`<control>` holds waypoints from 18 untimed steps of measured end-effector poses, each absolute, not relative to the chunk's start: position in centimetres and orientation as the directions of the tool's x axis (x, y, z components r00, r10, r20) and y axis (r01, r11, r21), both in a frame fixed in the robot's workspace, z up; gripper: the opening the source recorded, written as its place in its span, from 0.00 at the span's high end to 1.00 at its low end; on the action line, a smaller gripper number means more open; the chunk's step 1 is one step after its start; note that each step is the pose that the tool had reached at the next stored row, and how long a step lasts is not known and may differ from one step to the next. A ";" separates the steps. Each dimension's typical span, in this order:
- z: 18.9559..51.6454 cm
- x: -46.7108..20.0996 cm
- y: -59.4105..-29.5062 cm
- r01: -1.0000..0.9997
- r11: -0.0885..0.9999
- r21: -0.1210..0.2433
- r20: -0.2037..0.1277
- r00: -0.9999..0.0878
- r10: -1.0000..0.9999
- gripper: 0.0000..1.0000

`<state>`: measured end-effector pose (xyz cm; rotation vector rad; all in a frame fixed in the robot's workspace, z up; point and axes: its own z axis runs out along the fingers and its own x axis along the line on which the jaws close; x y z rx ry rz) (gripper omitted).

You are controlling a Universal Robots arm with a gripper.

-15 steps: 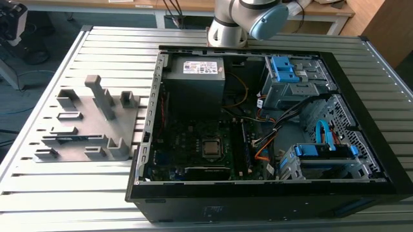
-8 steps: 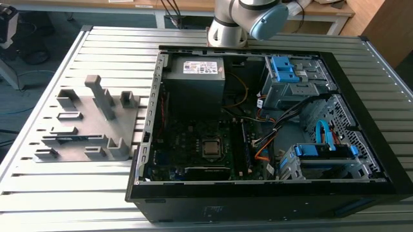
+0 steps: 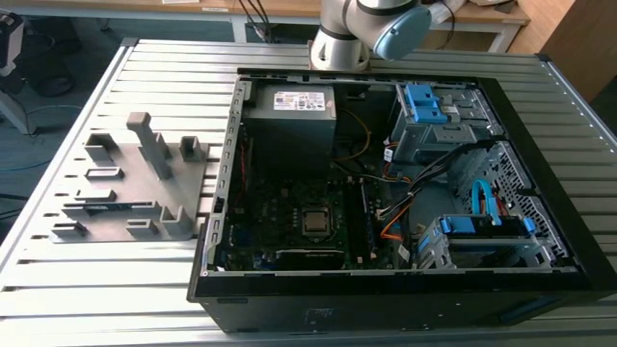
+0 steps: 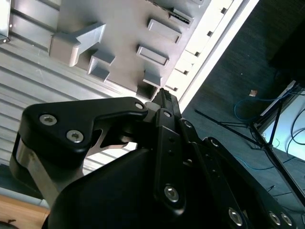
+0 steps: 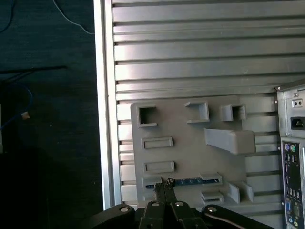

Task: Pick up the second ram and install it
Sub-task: 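Reach for the second ram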

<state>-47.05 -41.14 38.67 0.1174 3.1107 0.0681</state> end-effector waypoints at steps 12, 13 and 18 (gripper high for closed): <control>37.4 -46.8 -41.1 0.075 0.996 0.041 -0.026 -0.997 0.076 0.90; 37.2 -46.8 -41.1 0.075 0.996 0.041 -0.026 -0.997 0.076 0.90; 36.7 -46.8 -41.1 0.075 0.996 0.041 -0.026 -0.997 0.076 0.90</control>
